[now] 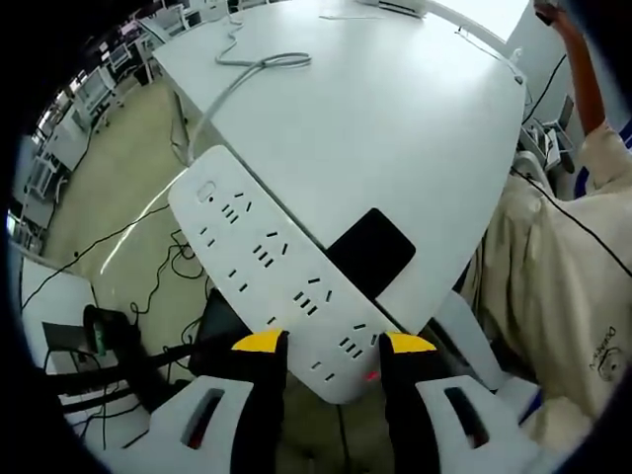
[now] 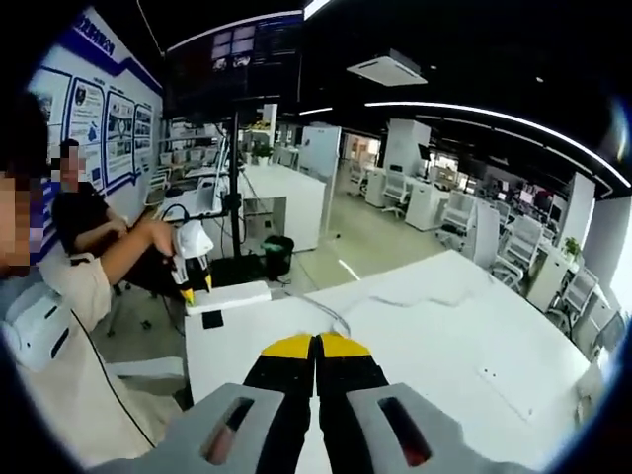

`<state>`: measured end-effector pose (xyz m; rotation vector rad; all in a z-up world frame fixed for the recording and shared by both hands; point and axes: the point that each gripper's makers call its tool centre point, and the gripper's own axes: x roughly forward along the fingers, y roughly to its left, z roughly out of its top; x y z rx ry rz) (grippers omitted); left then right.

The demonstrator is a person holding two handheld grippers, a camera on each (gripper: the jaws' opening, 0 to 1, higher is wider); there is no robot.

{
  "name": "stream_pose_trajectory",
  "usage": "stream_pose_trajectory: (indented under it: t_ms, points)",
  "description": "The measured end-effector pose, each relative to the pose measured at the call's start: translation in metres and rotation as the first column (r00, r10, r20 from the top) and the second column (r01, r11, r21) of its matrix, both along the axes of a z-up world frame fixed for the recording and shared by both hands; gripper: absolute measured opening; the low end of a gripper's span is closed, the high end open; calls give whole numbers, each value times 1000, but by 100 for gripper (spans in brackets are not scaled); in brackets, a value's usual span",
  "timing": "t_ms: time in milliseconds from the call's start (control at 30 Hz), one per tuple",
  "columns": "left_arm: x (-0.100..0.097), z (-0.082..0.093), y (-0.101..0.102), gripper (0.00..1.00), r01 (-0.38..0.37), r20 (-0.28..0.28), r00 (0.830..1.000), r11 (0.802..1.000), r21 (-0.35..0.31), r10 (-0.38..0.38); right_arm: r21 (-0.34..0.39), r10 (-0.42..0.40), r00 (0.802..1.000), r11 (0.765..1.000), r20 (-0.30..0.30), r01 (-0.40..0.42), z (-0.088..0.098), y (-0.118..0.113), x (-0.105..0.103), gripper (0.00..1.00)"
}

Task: Pick up the power strip scattered on the table, fix it on the side mounting bracket of the table, and press the switch

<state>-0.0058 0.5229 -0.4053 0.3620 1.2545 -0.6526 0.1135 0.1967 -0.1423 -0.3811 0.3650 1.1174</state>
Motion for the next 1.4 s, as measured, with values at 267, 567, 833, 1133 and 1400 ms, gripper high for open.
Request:
stream_pose_trajectory:
  t_ms: [267,567,833,1133,1400]
  points:
    - [0,0,0,42,6,1,1000,1000,-2,-6,-38,33,999,999,-3,-33,2,27,3,0]
    - [0,0,0,42,5,3,1000,1000,-5,-5,-87,79,997,993,-18,-80,-4,65,8,0]
    - [0,0,0,42,5,11,1000,1000,-12,-5,-127,106,994,986,-33,-110,-9,90,14,0]
    - [0,0,0,42,-2,9,1000,1000,-11,2,-144,144,989,979,-36,-147,-10,119,15,0]
    - [-1,0,0,42,1,6,1000,1000,-7,-1,-170,171,984,970,-42,-176,-12,143,15,0]
